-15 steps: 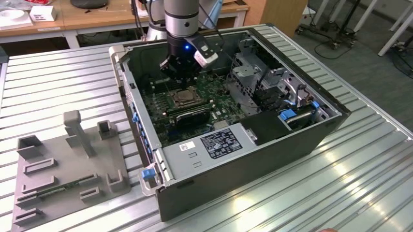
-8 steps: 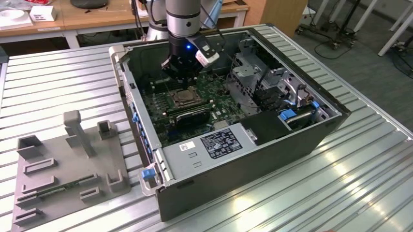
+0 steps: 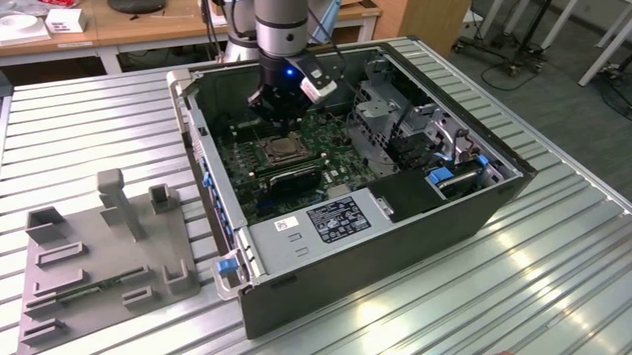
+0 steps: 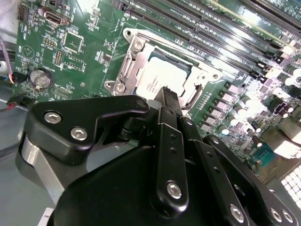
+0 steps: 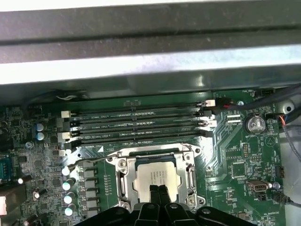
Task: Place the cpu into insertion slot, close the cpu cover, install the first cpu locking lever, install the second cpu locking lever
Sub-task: 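Close the cpu cover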
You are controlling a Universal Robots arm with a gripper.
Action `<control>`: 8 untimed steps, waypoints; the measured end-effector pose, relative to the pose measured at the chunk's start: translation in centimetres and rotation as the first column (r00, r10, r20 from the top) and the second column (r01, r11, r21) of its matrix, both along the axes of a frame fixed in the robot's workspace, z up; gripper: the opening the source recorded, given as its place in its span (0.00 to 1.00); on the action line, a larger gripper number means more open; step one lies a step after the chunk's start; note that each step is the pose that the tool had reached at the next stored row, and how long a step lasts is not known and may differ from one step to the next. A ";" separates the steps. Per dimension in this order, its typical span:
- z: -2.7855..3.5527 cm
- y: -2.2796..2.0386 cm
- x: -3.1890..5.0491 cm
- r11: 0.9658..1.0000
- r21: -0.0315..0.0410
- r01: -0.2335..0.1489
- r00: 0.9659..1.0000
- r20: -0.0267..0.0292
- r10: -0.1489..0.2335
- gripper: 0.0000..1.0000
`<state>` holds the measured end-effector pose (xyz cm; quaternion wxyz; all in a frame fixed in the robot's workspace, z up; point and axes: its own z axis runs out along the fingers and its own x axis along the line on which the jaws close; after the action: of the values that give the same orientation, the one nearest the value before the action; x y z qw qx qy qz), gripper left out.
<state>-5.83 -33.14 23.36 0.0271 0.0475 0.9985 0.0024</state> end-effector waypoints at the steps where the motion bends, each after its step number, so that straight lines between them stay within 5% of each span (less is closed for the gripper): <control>1: -0.01 -0.09 0.07 1.000 0.000 0.000 1.000 0.000 0.000 0.11; 8: -0.03 -0.63 0.29 1.000 0.000 0.000 1.000 0.000 0.000 0.11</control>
<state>-5.54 -33.77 23.33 0.0271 0.0474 0.9985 0.0025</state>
